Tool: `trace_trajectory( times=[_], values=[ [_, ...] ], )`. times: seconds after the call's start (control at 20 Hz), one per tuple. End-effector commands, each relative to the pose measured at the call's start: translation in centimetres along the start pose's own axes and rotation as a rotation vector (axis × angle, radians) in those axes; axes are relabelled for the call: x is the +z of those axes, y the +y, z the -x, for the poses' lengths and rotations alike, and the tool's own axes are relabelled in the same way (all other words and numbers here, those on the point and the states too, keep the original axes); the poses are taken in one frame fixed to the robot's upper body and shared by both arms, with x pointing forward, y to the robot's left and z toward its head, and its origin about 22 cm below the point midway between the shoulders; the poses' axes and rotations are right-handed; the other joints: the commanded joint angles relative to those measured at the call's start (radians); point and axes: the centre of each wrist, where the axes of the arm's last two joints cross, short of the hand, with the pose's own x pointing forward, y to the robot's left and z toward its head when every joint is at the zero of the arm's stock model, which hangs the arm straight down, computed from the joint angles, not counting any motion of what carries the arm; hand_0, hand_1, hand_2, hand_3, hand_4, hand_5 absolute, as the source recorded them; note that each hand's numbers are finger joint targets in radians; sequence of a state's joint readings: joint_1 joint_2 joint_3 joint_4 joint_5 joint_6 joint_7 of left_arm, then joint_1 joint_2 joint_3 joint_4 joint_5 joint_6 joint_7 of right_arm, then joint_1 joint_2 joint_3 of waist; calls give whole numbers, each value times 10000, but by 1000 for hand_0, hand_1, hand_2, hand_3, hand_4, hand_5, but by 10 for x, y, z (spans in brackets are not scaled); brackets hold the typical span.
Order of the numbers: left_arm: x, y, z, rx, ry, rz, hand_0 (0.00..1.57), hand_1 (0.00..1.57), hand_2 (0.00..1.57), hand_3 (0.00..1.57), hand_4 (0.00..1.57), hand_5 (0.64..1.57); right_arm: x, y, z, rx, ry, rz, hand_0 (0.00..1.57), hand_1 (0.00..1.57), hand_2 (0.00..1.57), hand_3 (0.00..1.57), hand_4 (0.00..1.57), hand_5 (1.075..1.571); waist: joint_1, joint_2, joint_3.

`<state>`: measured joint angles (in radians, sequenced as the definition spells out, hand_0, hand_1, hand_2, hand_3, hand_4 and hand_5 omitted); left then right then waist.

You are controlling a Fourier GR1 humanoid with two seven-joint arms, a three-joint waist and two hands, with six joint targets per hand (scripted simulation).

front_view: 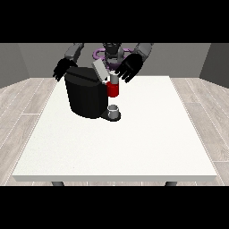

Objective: Insert the coffee pod into the coffee machine and close the lid

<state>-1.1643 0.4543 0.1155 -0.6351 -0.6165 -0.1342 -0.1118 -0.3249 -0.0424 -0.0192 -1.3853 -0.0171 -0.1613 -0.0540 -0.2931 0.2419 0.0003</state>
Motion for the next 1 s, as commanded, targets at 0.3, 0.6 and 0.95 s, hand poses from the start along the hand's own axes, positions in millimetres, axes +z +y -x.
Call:
trace_trajectory(
  times=[0.3,0.6,0.95],
  values=[
    [-4,2,-9,-152,-110,494,1206,1206,1261,1187,504,1571,5,-12,10,-65,219,198,0,0,0,0,525,1571,15,-166,2],
    [4,-28,11,26,-129,638,1198,1198,1271,1200,505,1571,9,-16,9,-231,231,188,0,0,0,0,513,1571,86,-72,-1],
    [1,-13,9,-228,62,560,1185,1185,1250,1184,491,1571,-7,-8,-12,-380,-4,313,0,0,0,0,462,1571,115,83,-4]
  ],
)
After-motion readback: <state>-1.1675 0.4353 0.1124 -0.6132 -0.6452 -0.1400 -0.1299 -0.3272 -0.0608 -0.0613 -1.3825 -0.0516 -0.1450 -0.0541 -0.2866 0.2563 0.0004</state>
